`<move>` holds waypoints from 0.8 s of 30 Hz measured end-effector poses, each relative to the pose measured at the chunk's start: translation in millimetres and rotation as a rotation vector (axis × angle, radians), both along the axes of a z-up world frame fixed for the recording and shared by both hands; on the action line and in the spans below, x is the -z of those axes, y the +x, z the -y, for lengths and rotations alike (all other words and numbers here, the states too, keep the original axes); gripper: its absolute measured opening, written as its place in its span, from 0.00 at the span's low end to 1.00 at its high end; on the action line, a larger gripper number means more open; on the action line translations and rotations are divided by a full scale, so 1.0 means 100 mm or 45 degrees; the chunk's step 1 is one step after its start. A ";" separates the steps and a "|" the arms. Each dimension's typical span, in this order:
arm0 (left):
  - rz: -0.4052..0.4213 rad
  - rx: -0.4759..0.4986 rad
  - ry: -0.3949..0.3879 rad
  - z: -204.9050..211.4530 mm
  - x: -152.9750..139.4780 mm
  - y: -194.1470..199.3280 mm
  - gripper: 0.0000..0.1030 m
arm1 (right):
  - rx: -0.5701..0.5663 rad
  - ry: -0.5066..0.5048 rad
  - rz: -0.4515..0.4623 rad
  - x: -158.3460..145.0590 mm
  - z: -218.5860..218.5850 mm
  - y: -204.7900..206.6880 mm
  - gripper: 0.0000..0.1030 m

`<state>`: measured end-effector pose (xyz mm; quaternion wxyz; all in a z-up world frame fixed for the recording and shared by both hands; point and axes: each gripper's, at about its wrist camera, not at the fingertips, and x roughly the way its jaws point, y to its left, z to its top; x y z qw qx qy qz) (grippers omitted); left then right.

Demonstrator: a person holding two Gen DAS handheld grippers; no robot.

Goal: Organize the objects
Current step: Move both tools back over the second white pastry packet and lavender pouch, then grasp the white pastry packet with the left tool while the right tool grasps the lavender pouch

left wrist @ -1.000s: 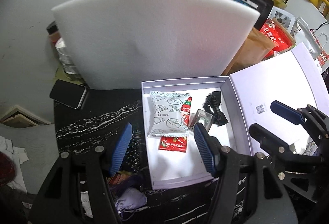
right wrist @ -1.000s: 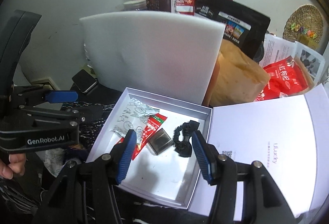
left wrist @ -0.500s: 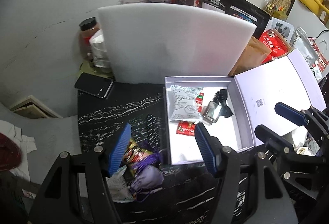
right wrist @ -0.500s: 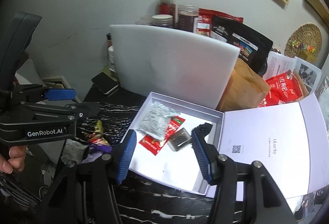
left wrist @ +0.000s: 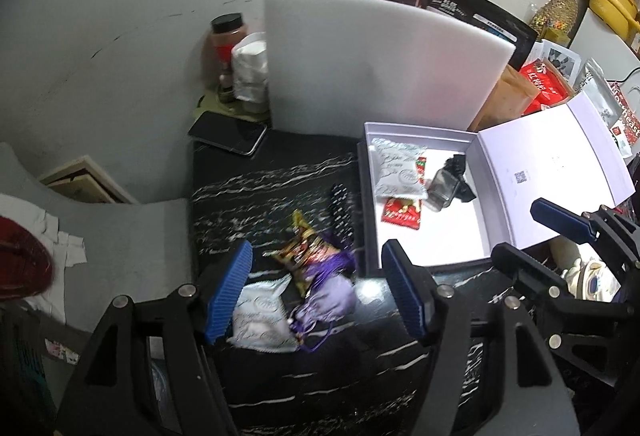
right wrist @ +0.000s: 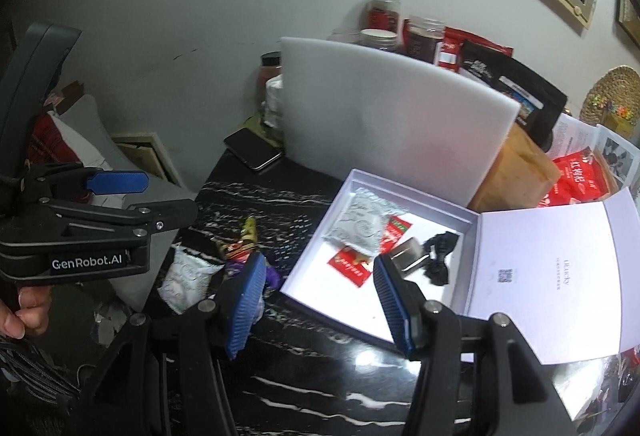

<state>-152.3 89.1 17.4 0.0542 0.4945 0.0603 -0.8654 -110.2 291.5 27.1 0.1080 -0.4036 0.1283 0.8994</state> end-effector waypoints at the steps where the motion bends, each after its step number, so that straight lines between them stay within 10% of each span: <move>1: 0.002 -0.009 0.001 0.03 0.01 0.03 0.64 | -0.005 -0.003 0.002 0.01 0.02 -0.01 0.55; 24: 0.126 -0.108 0.084 0.55 0.64 0.35 0.64 | -0.152 -0.110 0.096 0.47 0.52 -0.47 0.55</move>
